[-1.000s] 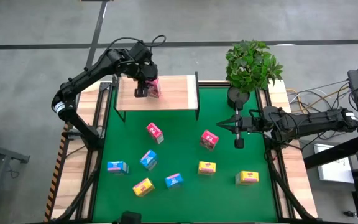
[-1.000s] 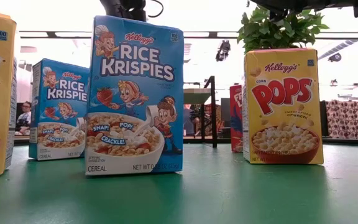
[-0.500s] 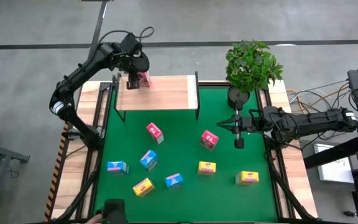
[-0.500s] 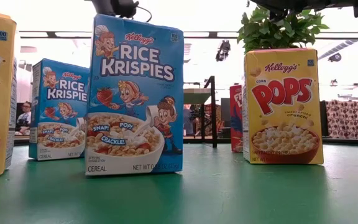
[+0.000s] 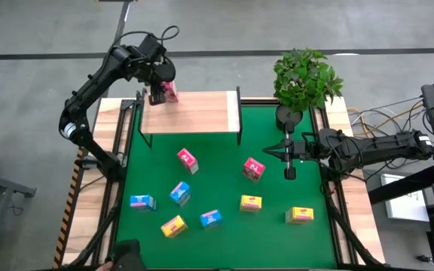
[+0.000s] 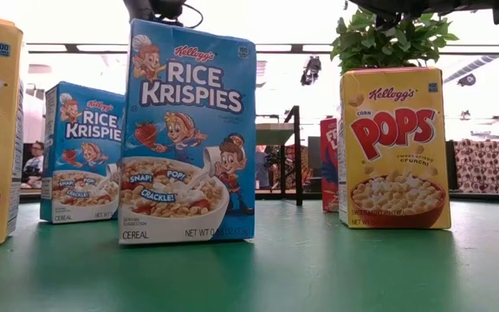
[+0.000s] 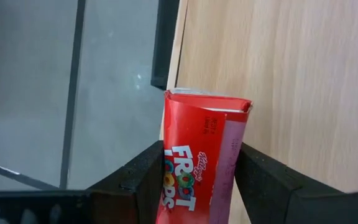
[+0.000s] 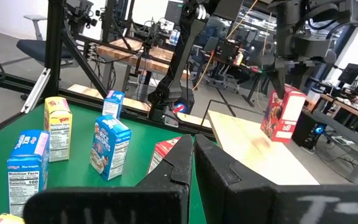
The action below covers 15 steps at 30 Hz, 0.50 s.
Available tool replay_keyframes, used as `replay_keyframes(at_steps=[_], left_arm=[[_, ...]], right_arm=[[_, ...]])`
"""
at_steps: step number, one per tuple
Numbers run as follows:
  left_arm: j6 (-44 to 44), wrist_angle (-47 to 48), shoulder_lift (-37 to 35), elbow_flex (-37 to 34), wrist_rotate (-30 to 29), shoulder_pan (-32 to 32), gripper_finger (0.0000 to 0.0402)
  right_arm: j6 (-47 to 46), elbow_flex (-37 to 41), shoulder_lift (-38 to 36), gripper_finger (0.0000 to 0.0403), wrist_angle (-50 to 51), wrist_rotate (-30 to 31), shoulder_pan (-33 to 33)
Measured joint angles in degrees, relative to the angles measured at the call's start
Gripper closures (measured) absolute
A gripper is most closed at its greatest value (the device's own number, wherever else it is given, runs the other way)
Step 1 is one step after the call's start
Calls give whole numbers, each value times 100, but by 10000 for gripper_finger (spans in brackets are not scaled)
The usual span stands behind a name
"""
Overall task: Stack cereal on shelf
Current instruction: Adjust the red cereal on the shelf
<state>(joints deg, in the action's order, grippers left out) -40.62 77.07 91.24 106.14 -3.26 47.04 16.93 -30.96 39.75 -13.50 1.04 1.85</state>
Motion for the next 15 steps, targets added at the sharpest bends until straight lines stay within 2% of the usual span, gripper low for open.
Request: replay_keyframes(at_steps=[5, 15], left_arm=[[-3, 103, 17, -176, -383, 108, 237], [-35, 115, 55, -209, -377, 174, 247]], right_arm=[[2, 0, 0, 394, 0, 0, 0], [17, 0, 2, 394, -2, 0, 0]])
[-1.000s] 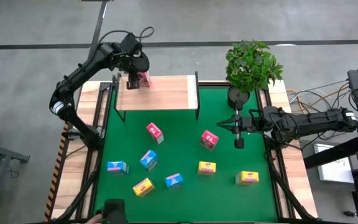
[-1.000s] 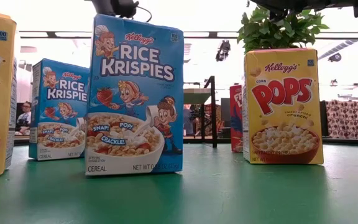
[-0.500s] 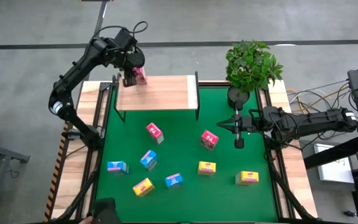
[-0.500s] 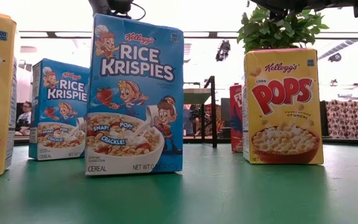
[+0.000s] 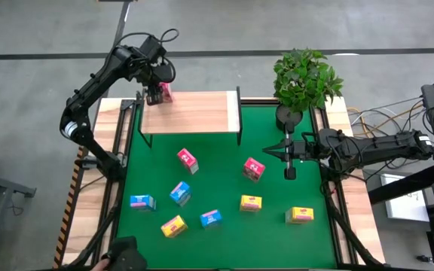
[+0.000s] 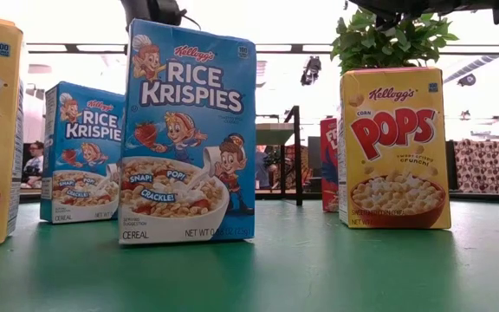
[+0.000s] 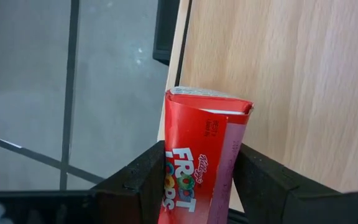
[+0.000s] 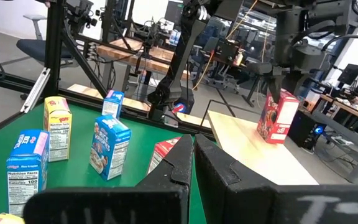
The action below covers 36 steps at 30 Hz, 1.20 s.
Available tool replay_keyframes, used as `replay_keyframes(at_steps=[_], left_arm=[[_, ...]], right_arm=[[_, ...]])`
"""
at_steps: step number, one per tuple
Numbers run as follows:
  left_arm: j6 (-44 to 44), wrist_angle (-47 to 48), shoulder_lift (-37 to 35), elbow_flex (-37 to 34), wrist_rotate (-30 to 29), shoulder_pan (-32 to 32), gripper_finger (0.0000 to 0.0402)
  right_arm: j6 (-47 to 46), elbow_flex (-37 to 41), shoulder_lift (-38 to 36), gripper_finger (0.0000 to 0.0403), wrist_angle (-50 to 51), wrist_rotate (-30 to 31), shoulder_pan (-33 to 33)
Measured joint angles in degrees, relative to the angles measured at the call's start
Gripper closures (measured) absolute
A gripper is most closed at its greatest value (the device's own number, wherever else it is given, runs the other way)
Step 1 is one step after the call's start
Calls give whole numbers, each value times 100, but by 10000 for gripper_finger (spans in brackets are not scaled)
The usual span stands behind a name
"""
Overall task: Stack cereal on shelf
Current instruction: Adjust the red cereal on the shelf
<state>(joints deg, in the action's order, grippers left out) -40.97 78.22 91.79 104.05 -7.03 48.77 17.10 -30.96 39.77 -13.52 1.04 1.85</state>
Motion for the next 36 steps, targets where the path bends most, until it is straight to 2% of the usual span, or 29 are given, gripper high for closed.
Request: replay_keyframes(at_steps=[6, 18, 23, 28, 36], left_arm=[[55, -98, 0, 0, -2, 0, 238], [229, -129, 0, 2, -4, -2, 194], [154, -197, 0, 4, -27, -2, 191], [107, -234, -11, 22, -451, -9, 190], [102, -219, -68, 181, -490, -83, 190]], right_arm=[[38, 0, 2, 394, 0, 2, 0], [43, 0, 2, 394, 0, 2, 0], [55, 0, 2, 394, 0, 3, 0], [77, 0, 0, 394, 0, 4, 0], [93, 0, -2, 394, -2, 13, 0]])
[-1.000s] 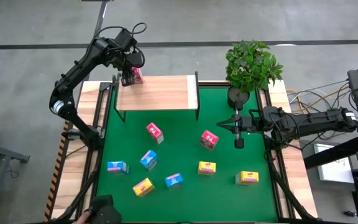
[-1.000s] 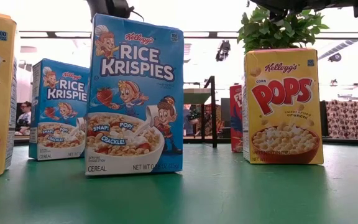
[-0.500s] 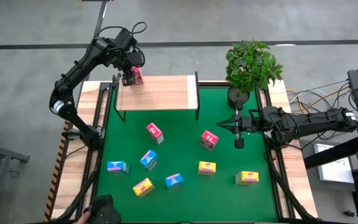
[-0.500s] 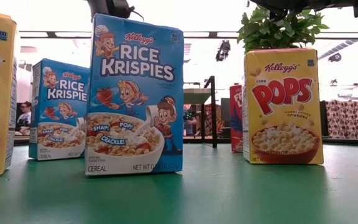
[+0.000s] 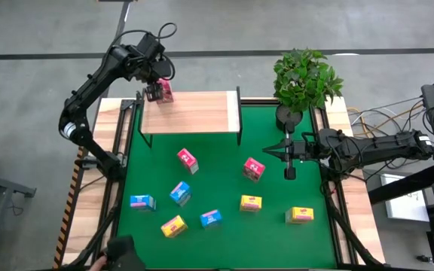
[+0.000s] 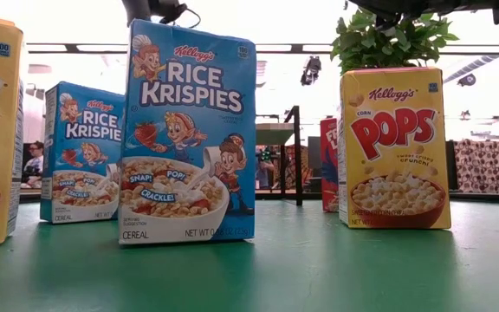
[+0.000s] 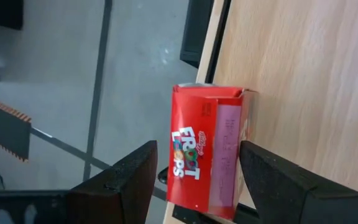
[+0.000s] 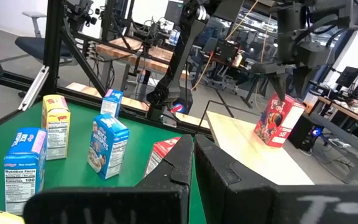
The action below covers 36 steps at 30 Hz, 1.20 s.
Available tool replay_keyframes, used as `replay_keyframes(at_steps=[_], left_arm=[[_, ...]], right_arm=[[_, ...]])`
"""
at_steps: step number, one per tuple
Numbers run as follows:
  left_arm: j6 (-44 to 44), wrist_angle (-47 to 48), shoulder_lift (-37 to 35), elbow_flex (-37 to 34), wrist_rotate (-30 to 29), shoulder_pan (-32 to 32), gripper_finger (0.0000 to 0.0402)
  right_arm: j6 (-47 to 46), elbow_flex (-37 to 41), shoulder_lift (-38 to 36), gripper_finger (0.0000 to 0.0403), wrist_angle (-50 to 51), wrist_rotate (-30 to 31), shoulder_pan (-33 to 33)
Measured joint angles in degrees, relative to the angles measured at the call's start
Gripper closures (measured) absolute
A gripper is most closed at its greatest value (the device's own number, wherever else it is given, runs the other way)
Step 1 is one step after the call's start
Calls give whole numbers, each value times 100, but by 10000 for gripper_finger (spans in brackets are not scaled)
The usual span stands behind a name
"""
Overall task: Stack cereal on shelf
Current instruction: Adjust the red cereal on the shelf
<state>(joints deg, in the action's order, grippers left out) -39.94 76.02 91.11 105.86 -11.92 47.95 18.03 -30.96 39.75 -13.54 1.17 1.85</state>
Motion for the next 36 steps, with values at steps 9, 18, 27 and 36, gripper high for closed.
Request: replay_keyframes(at_steps=[9, 18, 27, 36], left_arm=[[611, 65, -4, 689, 43, -433, 191], [1790, 1062, -15, 522, 82, -1429, 247], [1915, 896, -4, -1264, -1658, -1407, 374], [1833, 381, -4, -1752, -1761, -1262, 395]], right_arm=[[21, 0, 0, 394, -44, 11, 0], [56, 0, 0, 394, -43, 34, 0], [53, -9, 0, 394, -42, 33, 1], [56, -11, 2, 394, -44, 35, 0]])
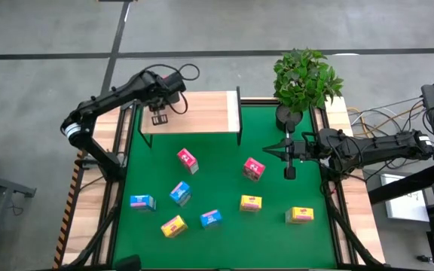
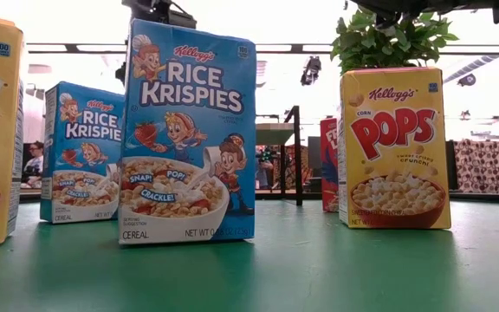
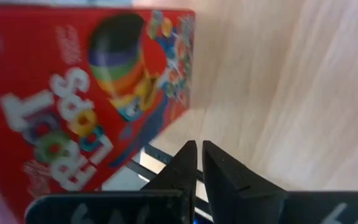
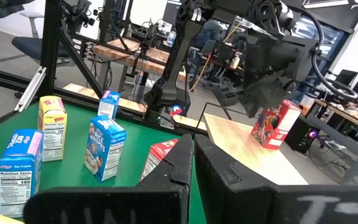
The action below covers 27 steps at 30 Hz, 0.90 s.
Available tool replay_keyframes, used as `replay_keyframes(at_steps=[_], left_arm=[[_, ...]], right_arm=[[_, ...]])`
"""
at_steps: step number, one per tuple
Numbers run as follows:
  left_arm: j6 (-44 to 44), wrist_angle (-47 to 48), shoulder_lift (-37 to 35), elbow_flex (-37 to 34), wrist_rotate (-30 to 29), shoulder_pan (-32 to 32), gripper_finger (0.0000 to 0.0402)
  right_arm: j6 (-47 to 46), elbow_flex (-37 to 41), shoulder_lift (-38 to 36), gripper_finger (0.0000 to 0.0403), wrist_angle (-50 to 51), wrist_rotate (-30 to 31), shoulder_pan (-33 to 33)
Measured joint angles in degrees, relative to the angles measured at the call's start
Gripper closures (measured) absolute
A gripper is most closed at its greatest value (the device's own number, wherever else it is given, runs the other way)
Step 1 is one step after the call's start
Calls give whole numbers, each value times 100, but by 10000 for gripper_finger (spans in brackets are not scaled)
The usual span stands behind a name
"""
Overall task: Stack cereal on shelf
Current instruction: Adjust the red cereal on the shelf
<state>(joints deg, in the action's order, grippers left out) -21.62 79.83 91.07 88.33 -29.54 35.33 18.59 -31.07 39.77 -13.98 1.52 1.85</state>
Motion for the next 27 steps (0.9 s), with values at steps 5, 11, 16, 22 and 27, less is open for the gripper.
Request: replay_keyframes(at_steps=[5, 11, 16, 22, 27], left_arm=[[-36, -154, 0, 79, -5, 109, 401], [-36, -188, -4, 92, -97, 292, 401], [-34, -338, -4, 90, -145, 401, 401], [-12, -345, -4, 90, -143, 417, 401], [85, -354, -4, 90, 550, 404, 402]], right_arm=[[1, -2, 0, 394, 1, 0, 0], [2, -2, 0, 394, 0, 2, 1], [4, -2, 0, 394, 0, 2, 0], [4, -2, 2, 394, 0, 2, 0], [3, -2, 2, 394, 0, 1, 1]])
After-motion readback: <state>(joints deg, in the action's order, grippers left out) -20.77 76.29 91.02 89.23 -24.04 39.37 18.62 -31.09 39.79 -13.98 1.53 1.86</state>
